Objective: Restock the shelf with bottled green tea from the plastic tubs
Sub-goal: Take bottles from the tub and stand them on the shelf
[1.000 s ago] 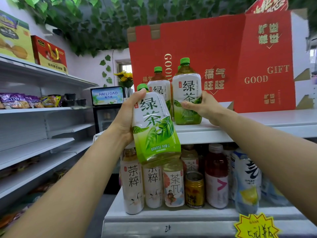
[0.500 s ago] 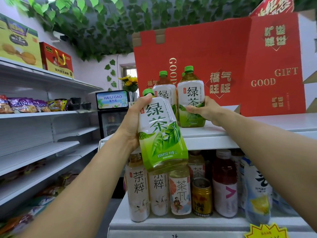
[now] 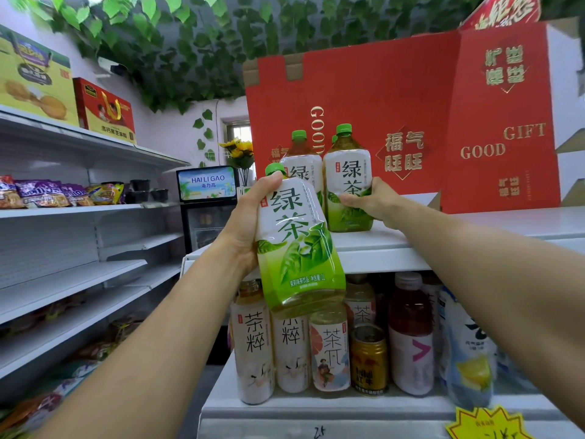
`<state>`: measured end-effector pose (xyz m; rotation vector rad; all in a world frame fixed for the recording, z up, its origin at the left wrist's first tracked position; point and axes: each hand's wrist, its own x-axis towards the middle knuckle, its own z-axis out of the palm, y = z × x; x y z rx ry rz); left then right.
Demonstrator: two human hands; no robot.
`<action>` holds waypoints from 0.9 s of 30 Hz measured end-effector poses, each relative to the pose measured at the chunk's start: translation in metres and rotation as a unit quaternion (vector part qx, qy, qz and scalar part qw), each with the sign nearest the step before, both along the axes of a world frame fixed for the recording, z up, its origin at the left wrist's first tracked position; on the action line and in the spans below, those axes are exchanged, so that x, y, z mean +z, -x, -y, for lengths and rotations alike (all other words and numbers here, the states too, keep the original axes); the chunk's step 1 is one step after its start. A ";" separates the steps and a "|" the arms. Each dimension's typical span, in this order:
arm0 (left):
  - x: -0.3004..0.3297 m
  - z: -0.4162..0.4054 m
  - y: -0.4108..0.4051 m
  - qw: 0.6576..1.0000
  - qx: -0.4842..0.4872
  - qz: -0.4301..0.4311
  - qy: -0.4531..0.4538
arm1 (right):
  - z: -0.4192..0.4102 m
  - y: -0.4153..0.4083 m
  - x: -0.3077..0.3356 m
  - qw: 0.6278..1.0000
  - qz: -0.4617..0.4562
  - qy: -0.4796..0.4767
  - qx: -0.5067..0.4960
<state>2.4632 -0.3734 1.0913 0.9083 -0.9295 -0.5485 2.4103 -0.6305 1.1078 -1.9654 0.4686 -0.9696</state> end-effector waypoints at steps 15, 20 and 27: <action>0.007 0.004 -0.016 0.999 0.006 0.030 -0.031 | -0.039 0.017 -0.025 0.982 -0.076 0.169 -0.047; 0.036 0.007 -0.027 0.995 0.065 0.077 0.020 | -0.070 0.043 -0.024 0.980 0.090 0.161 0.072; 0.062 0.022 -0.039 0.943 0.274 0.168 0.083 | -0.082 0.050 -0.030 0.954 -0.017 0.262 0.144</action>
